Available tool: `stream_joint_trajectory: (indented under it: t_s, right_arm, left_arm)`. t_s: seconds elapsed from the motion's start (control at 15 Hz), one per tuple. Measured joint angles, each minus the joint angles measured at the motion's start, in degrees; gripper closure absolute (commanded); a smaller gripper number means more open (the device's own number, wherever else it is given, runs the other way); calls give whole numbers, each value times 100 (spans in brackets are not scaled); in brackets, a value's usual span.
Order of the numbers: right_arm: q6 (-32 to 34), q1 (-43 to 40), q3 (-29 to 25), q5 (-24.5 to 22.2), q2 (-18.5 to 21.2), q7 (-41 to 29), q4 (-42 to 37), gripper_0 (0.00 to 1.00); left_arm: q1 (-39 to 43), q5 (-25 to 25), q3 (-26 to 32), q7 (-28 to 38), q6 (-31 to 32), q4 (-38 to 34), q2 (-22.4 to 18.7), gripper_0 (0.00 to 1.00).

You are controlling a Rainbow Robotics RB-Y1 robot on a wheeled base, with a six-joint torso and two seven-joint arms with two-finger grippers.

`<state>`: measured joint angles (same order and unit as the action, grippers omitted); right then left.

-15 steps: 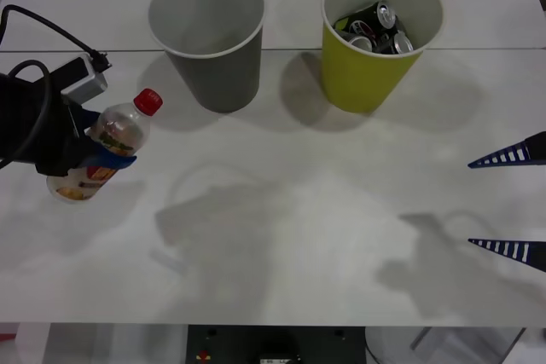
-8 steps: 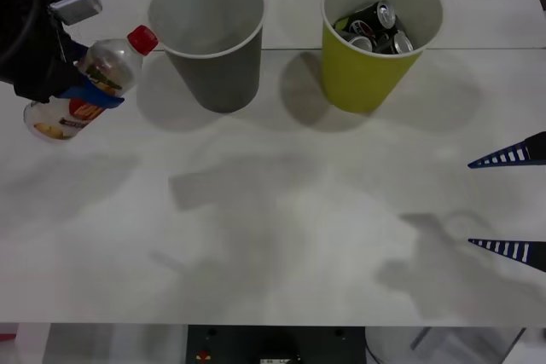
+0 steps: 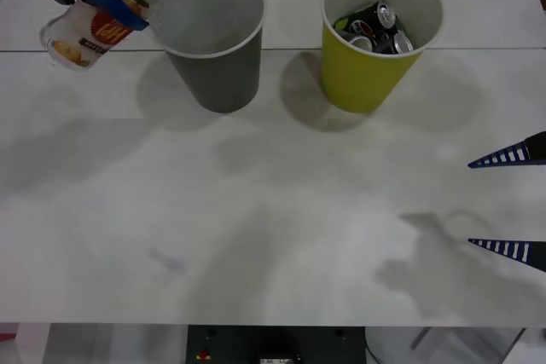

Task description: Put the can into the green bin and the plastic bottle into the gray bin

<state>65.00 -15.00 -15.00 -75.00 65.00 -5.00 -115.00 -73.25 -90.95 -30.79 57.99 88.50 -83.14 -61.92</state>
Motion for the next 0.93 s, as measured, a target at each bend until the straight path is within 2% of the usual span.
stream_joint_trajectory:
  t_s: [0.2, 0.4, 0.73, 0.93]
  right_arm:
    - [0, 0, 0, 0, 0, 0, 0, 0]
    - [0, 0, 0, 0, 0, 0, 0, 0]
    - [0, 0, 0, 0, 0, 0, 0, 0]
    - [0, 0, 0, 0, 0, 0, 0, 0]
  left_arm:
    - [-699, 14, -290, -44, -17, 939, 545, 100]
    - [-1152, -174, -584, -42, -233, 1572, 1022, 100]
    - [-1464, -788, -640, -1, -698, 2274, 1732, 100]
    - [-1573, -966, -640, 27, -1084, 2811, 2153, 100]
